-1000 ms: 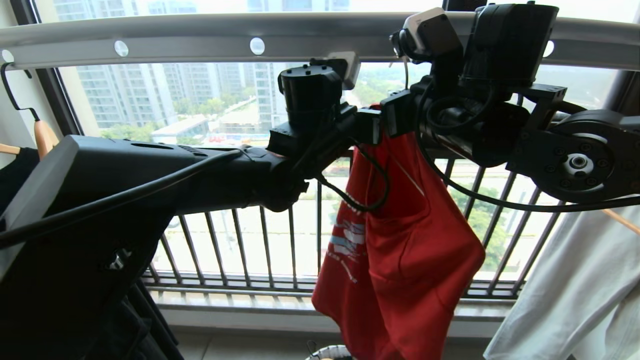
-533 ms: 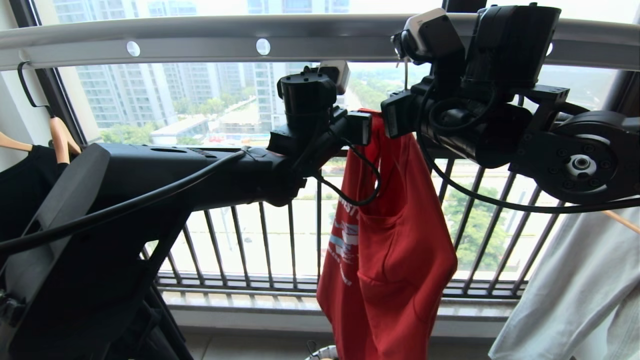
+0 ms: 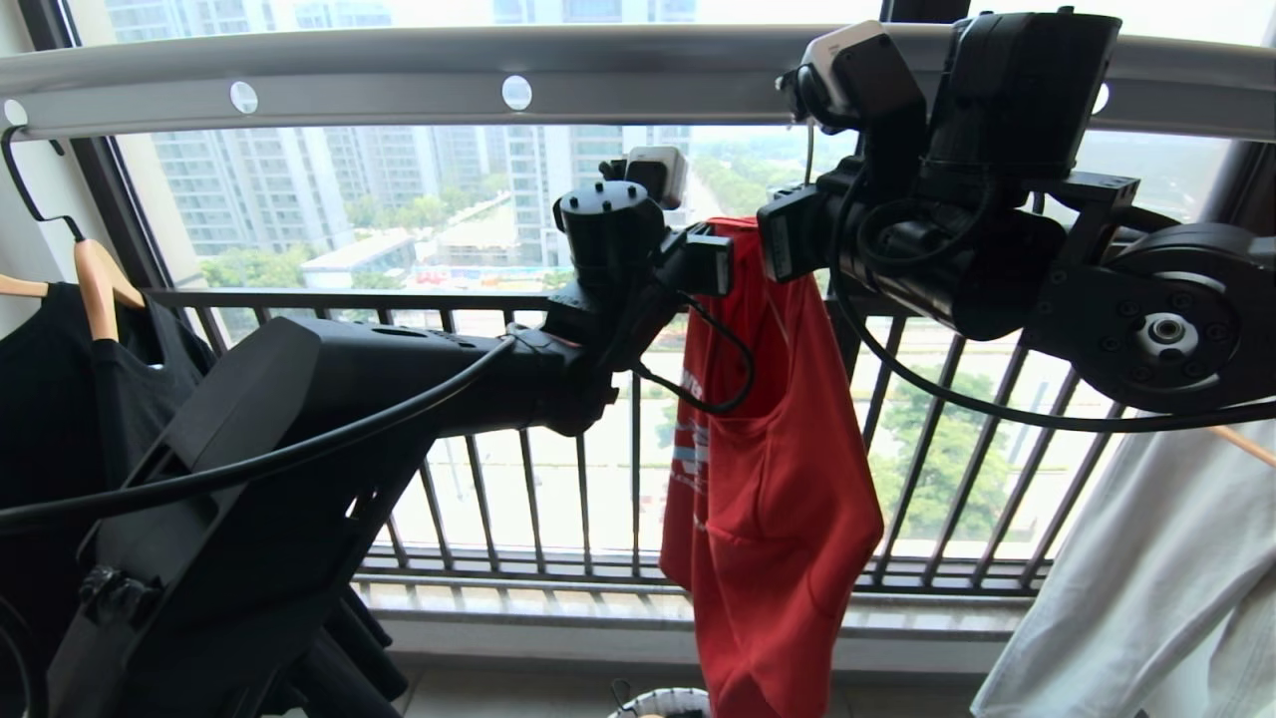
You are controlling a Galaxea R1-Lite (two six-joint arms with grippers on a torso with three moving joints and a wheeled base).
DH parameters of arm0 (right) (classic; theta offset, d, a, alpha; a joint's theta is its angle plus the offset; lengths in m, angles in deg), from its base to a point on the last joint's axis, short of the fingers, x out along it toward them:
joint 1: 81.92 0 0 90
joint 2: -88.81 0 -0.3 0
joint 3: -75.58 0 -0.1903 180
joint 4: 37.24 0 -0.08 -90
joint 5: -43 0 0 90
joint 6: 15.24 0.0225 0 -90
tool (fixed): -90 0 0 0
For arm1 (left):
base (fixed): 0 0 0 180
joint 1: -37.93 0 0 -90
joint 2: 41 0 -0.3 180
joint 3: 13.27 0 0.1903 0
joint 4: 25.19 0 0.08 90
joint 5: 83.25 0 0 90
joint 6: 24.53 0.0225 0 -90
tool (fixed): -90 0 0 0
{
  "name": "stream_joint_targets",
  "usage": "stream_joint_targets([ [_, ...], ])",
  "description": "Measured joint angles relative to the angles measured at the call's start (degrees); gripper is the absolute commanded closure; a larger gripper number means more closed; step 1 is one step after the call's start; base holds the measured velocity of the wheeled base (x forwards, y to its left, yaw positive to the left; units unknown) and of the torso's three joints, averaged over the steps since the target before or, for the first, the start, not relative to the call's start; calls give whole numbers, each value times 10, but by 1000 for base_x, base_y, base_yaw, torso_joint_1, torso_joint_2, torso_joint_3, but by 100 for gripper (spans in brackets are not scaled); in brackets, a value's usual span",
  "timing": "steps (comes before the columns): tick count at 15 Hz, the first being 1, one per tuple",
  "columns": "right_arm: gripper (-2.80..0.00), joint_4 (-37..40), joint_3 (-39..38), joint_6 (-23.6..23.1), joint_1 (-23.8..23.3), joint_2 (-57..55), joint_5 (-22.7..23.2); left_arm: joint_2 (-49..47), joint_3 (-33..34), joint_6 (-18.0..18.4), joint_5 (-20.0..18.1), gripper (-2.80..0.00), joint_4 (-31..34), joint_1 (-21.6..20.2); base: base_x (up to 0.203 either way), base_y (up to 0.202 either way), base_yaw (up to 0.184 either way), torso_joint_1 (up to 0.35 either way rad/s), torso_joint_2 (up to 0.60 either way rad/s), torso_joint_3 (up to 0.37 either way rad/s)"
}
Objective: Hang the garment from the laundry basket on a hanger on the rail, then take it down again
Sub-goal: Take the clothes off the clothes rack
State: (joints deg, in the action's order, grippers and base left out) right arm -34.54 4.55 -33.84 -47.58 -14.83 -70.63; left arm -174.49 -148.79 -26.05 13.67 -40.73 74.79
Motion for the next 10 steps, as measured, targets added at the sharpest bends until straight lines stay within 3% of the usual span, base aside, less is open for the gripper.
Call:
stream_joint_targets([
  [2,0,0,-1,0,0,1,3,-6,0,3,3,0,-12,1,0,0,0,0,0,0],
  [5,0,0,-1,0,0,1,4,-4,1,8,56,0,26,12,0,0,0,0,0,0],
  [9,0,0,-1,-1,0,2,4,2,1,28,95,0,58,24,0,0,0,0,0,0],
  [10,0,0,-1,-1,0,2,4,4,1,29,100,-72,58,26,0,0,0,0,0,0],
])
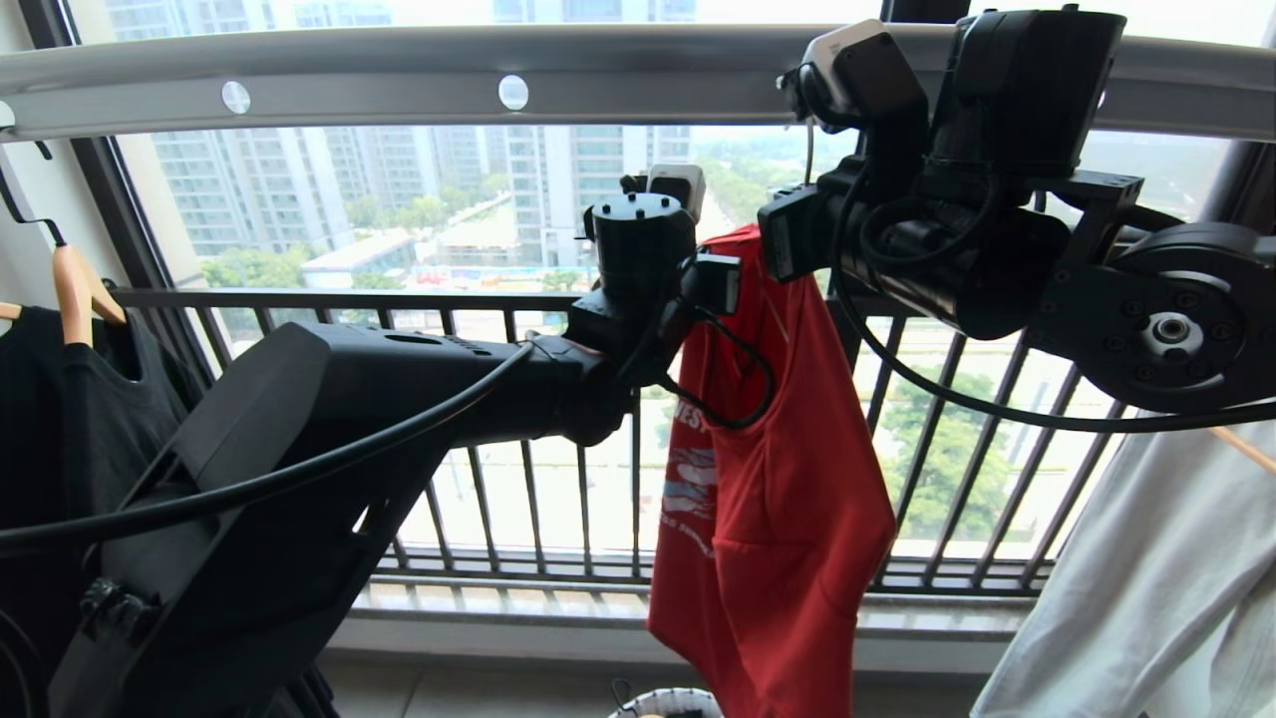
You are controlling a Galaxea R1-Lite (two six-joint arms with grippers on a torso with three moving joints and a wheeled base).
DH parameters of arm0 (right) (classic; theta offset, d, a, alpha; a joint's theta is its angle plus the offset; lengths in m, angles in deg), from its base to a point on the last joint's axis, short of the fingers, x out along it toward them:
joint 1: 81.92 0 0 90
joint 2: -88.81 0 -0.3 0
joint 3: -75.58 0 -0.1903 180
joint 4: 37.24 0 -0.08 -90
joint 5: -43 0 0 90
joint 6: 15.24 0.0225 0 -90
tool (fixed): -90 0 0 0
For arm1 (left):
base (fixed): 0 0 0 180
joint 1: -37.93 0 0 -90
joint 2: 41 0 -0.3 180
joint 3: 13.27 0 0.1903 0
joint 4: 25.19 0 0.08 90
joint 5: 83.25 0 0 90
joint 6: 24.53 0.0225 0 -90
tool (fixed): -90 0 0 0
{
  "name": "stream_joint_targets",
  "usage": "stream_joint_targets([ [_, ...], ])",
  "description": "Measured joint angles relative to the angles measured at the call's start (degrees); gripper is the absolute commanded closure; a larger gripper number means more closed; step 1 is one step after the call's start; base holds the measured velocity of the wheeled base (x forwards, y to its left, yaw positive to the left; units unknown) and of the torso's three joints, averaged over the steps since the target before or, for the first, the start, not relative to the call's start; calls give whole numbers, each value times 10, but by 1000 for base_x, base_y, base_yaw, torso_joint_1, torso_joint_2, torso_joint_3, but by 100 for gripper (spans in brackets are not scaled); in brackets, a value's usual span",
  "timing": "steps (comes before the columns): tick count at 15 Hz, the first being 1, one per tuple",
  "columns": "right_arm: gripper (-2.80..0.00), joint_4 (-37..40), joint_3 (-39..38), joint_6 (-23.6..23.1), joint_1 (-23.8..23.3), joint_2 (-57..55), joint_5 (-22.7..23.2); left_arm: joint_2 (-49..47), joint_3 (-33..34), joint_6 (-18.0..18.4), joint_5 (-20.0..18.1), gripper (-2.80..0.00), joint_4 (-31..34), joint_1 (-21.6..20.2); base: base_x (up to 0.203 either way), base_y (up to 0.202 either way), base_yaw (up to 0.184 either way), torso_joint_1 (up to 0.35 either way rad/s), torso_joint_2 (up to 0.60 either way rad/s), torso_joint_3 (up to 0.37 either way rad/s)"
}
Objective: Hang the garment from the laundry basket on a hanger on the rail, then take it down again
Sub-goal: Take the clothes off the clothes rack
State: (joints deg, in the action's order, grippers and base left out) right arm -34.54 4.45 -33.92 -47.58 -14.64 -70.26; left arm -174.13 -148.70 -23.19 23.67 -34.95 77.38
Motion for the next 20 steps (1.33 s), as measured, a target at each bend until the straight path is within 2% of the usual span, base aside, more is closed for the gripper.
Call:
stream_joint_targets([
  [1,0,0,0,0,0,0,0,2,0,0,5,-280,-1,2,0,0,0,0,0,0],
  [3,0,0,0,0,0,0,0,10,6,-1,7,-280,-2,4,0,0,0,0,0,0],
  [5,0,0,1,0,-1,0,0,27,44,-6,5,-280,-3,8,0,0,0,0,0,0],
  [7,0,0,1,0,-1,0,0,58,122,-13,-8,-280,-7,14,0,0,0,0,0,0],
  [10,0,0,1,0,-1,1,0,118,225,-39,-46,-280,-17,19,0,0,0,0,0,0],
  [15,0,0,1,-1,-2,2,-1,168,257,-49,-57,-280,-17,24,0,0,0,0,0,0],
  [17,0,1,1,-1,-1,2,-1,191,316,-49,-57,-280,-17,30,0,0,0,0,0,0],
  [19,0,1,2,-5,-1,2,-1,230,403,-52,-57,0,-19,36,0,0,0,0,0,0],
  [20,0,1,2,-6,-1,2,0,256,448,-59,-57,0,-22,37,0,0,0,0,0,0],
])
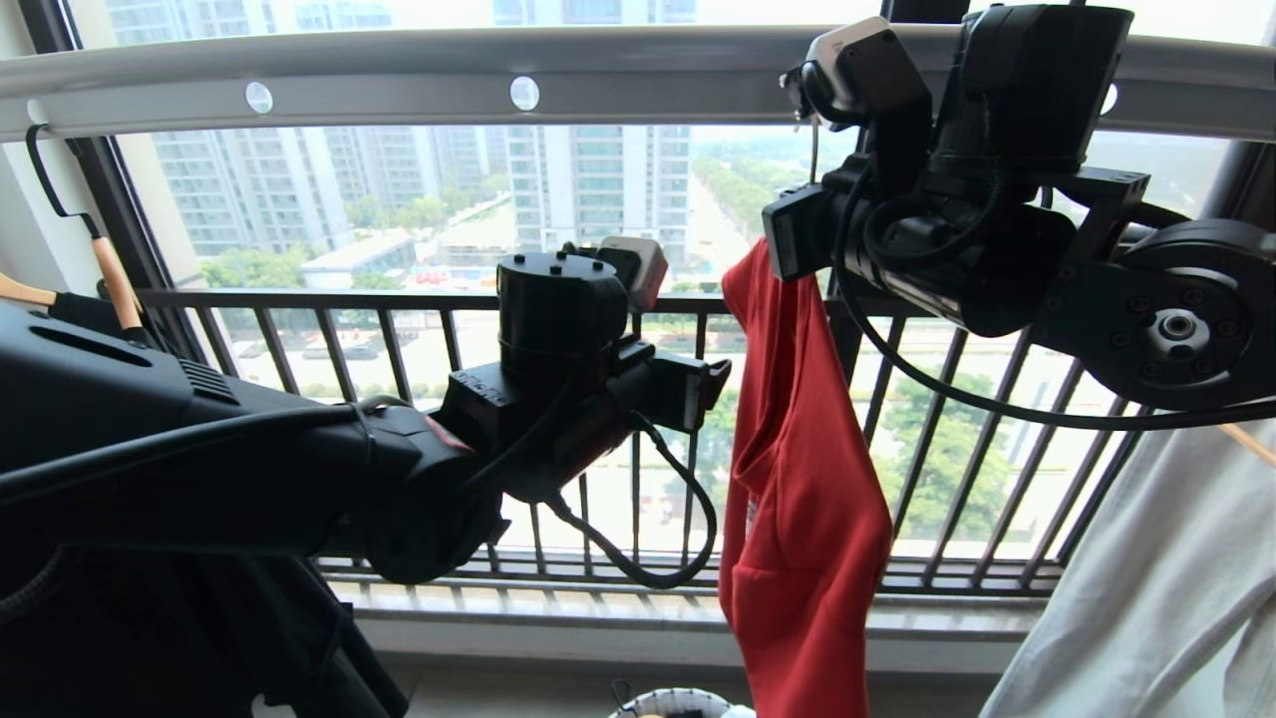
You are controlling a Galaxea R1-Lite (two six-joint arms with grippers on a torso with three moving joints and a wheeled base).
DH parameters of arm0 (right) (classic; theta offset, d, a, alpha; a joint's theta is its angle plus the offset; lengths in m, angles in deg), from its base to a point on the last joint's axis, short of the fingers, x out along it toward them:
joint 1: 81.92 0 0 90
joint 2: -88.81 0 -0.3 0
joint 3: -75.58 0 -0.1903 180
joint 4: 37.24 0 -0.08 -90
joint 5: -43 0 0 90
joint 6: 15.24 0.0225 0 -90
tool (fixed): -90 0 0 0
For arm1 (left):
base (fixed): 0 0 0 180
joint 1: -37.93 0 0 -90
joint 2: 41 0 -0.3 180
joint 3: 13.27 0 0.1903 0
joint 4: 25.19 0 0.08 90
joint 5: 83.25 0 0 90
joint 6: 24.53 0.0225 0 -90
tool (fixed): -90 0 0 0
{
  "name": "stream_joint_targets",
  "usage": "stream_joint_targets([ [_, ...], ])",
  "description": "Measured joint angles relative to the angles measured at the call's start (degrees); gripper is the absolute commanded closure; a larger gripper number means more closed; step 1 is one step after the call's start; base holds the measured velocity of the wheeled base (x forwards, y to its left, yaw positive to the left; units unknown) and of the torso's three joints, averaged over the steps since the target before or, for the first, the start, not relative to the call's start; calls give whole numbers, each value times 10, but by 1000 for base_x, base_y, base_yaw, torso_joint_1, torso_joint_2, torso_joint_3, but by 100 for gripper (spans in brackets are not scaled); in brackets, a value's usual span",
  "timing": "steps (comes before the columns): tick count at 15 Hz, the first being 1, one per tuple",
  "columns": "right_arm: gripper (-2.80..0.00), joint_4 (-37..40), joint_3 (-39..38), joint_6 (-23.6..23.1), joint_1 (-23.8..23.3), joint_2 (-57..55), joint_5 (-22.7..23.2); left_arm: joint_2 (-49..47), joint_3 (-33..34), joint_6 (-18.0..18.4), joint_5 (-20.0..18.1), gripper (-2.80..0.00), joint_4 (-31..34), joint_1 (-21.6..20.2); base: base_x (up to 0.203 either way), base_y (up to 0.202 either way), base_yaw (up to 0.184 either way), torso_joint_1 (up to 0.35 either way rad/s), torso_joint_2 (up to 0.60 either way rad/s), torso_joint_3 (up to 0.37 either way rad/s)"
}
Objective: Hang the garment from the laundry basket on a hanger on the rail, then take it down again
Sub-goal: Take the clothes off the clothes rack
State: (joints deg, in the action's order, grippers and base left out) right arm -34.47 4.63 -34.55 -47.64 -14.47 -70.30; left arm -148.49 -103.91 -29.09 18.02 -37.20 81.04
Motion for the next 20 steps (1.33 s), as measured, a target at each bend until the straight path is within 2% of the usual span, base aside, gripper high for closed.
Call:
stream_joint_targets([
  [3,0,0,0,0,0,0,0,84,102,-26,1,0,3,2,0,0,0,0,0,0],
  [6,0,1,-5,-1,-1,2,10,133,119,-37,-11,0,59,-20,0,0,0,0,0,0],
  [8,0,0,-20,-1,-2,9,46,147,122,-55,-65,0,61,-31,0,0,0,0,0,0],
  [10,0,-1,-30,-1,-6,14,62,158,124,-70,-116,0,64,-48,0,0,0,0,0,0],
  [15,0,-1,-45,0,-33,25,128,168,127,-78,-132,0,61,-57,0,0,0,0,0,0],
  [18,0,0,-65,-1,-64,41,204,172,128,-134,-191,0,59,-61,0,0,0,0,0,0],
  [20,0,0,-82,0,-84,55,243,173,127,-144,-222,0,58,-65,0,0,0,0,0,0],
])
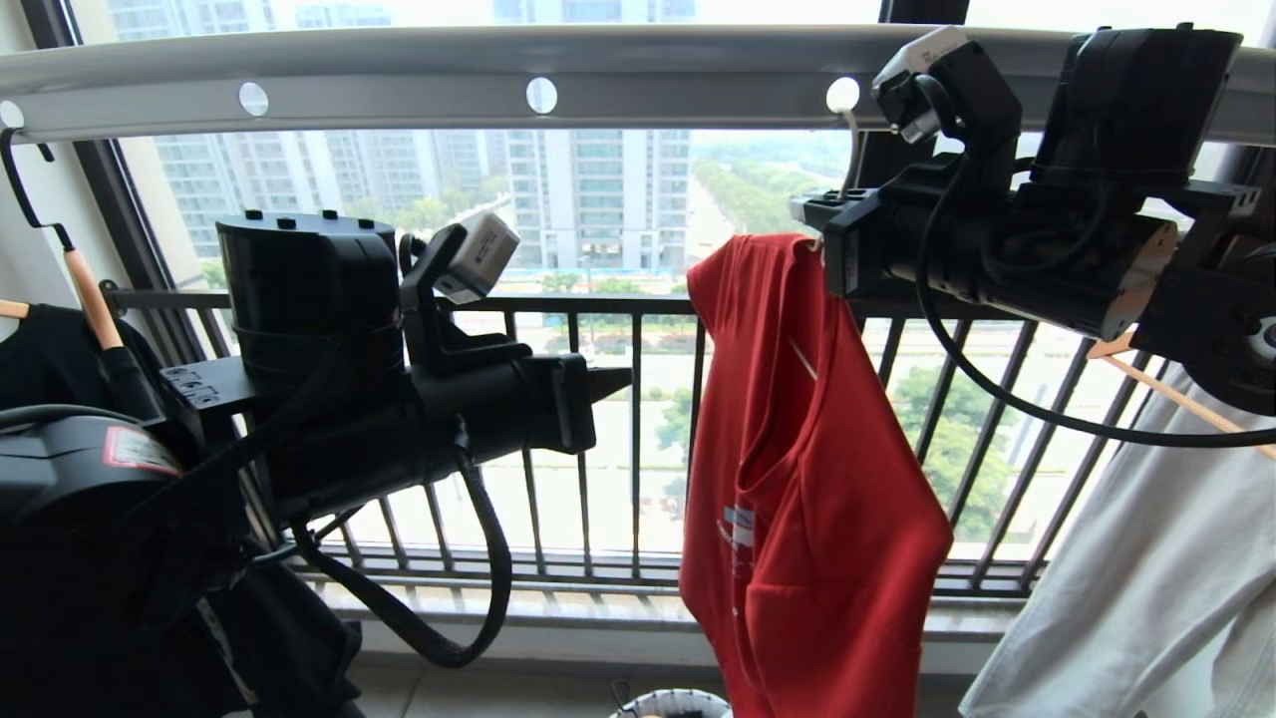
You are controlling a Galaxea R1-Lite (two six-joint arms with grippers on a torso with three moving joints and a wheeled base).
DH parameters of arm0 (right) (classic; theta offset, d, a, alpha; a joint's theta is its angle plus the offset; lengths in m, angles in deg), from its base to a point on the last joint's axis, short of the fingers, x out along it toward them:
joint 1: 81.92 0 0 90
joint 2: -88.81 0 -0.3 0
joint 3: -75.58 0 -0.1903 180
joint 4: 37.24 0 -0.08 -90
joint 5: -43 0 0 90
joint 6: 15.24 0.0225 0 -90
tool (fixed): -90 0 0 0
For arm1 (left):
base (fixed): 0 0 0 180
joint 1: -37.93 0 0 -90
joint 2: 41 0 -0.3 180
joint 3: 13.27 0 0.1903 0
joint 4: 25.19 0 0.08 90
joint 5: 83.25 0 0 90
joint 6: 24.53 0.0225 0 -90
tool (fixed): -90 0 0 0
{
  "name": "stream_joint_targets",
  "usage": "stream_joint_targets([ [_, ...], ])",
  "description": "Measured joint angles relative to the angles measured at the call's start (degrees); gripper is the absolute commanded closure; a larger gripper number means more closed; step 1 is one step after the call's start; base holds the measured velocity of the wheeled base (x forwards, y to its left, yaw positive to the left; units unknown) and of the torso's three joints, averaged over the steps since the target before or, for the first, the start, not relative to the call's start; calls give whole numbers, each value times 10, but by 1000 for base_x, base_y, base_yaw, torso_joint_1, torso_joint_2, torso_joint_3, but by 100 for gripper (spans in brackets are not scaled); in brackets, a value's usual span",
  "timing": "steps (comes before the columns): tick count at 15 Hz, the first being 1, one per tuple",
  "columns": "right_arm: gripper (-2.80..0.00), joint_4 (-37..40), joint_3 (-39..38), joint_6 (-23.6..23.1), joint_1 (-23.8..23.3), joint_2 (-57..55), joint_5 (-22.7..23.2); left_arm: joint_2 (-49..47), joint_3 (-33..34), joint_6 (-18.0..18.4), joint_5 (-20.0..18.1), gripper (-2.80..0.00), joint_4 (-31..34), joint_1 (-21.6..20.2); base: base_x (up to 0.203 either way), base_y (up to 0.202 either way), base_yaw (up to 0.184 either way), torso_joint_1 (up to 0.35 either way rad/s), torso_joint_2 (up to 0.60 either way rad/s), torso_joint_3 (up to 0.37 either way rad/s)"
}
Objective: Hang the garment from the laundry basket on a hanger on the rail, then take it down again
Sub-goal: Take the clothes off the clothes rack
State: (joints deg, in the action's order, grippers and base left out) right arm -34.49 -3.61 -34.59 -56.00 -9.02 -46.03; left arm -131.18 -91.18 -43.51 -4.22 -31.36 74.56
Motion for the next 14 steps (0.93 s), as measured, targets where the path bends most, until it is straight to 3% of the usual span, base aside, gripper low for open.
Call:
stream_joint_targets([
  [5,0,9,-48,0,-8,53,37,-1,-8,-14,-14,0,0,40,0,0,0,0,0,0],
  [10,0,92,-56,15,3,103,83,-13,-22,-13,-108,0,-4,65,0,0,0,0,0,0],
  [13,0,98,-55,17,11,116,84,-49,-36,-5,-113,0,-51,65,0,0,0,0,0,0],
  [14,0,99,-55,16,14,118,84,-65,-40,3,-113,-189,-78,65,0,0,0,0,0,0],
])
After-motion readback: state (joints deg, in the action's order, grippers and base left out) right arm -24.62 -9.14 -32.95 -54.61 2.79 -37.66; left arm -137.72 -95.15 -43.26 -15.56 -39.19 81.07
